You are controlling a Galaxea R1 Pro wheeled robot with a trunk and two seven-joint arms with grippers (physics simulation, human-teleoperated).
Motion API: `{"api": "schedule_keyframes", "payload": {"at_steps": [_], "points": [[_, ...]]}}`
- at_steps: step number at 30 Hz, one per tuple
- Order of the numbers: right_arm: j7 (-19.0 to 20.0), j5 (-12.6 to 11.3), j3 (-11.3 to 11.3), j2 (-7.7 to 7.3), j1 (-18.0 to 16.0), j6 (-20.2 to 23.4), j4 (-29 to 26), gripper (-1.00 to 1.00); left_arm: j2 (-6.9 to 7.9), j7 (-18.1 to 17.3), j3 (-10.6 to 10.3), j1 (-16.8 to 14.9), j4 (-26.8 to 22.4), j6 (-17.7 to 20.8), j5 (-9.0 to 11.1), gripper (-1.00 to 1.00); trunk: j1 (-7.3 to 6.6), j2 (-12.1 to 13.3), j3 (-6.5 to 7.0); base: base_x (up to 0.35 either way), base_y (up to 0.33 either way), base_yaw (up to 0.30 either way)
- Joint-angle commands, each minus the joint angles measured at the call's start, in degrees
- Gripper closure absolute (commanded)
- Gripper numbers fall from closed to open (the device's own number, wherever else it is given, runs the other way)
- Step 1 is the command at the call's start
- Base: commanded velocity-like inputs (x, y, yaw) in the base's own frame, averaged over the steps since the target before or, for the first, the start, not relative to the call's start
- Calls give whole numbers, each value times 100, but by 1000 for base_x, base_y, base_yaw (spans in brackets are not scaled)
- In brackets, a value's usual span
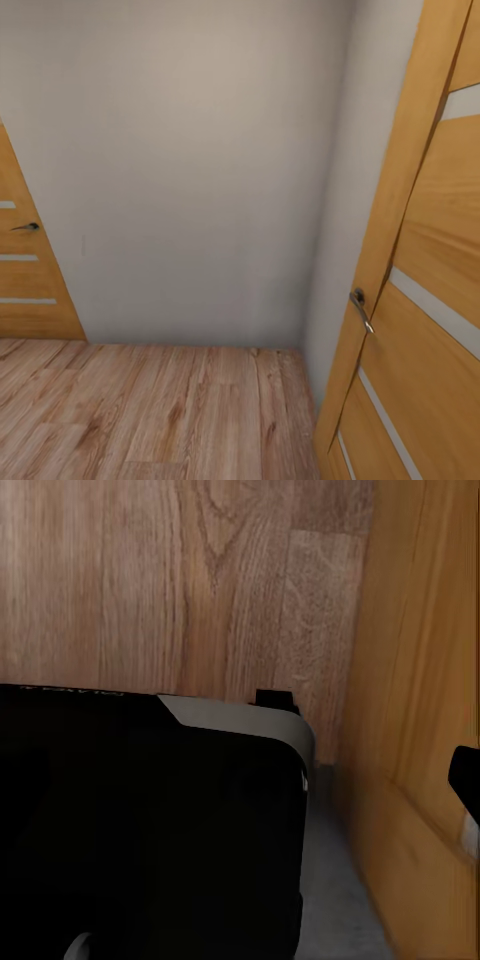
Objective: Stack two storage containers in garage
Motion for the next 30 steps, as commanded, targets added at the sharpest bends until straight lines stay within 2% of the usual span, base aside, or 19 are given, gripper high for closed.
{"api": "schedule_keyframes", "payload": {"at_steps": [1, 5, 14, 30], "points": [[42, -61, 41, 3, -7, -25, 18, -100, 1, -30, -5, -6, 7, -17, 51, -100, 5, -9, -11, 299, 0, 0], [41, -61, 41, 3, -7, -30, 18, -100, 2, -30, -5, -5, 10, -23, 55, -100, 5, -9, -11, 189, 0, 84], [41, -61, 41, 3, -7, -31, 18, -100, 2, -30, -5, -6, 8, -25, 59, -100, 5, -9, -11, 15, 0, 229], [44, -44, 41, -6, -7, -68, 18, -100, 2, -30, -5, -5, 9, -25, 54, -100, 5, -9, -11, 0, 0, 15]]}}
